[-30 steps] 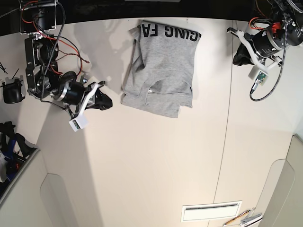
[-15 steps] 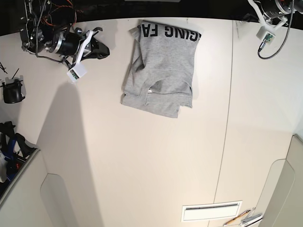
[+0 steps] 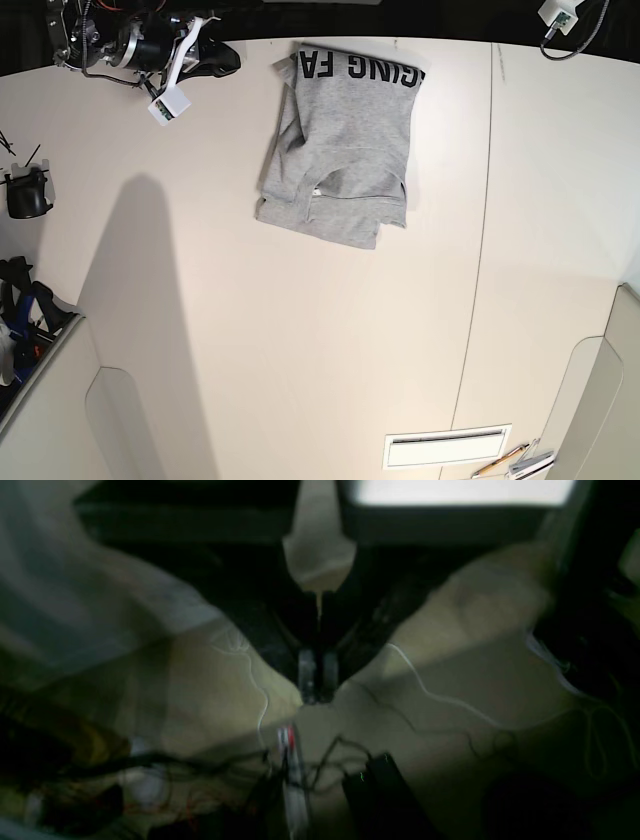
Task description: Fold the T-shirt properly
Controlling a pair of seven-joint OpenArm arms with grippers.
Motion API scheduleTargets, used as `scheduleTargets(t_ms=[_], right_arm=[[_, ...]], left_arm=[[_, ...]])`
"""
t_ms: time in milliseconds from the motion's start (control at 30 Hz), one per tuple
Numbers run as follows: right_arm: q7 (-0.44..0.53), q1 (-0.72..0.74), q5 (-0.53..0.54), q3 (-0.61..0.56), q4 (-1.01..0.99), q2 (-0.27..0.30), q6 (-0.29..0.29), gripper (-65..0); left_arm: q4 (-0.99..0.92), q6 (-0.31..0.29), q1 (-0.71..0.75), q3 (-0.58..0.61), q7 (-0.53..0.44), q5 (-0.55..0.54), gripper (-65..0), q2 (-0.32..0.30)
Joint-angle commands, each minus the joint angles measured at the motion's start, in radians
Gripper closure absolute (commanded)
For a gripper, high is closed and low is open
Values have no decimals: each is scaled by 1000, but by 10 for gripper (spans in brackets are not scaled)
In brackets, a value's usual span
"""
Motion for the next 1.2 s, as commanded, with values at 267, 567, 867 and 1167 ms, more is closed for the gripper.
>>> scheduleTargets(t_ms=[267, 567, 867, 1167], right_arm=[[-76, -20, -34, 2, -95, 13, -8, 0], [-76, -20, -97, -116, -216, 14, -8, 0], [-48, -16, -180, -340, -385, 13, -9, 0], [3, 58, -277, -457, -561, 7, -35, 0]], left_arm=[[-310, -5, 26, 61, 44, 3, 0, -77], [-476, -5, 6, 283, -98, 155, 0, -119], [-735, -5, -136, 531, -130, 265, 0, -119], [-1103, -5, -405, 653, -177, 296, 0, -119]])
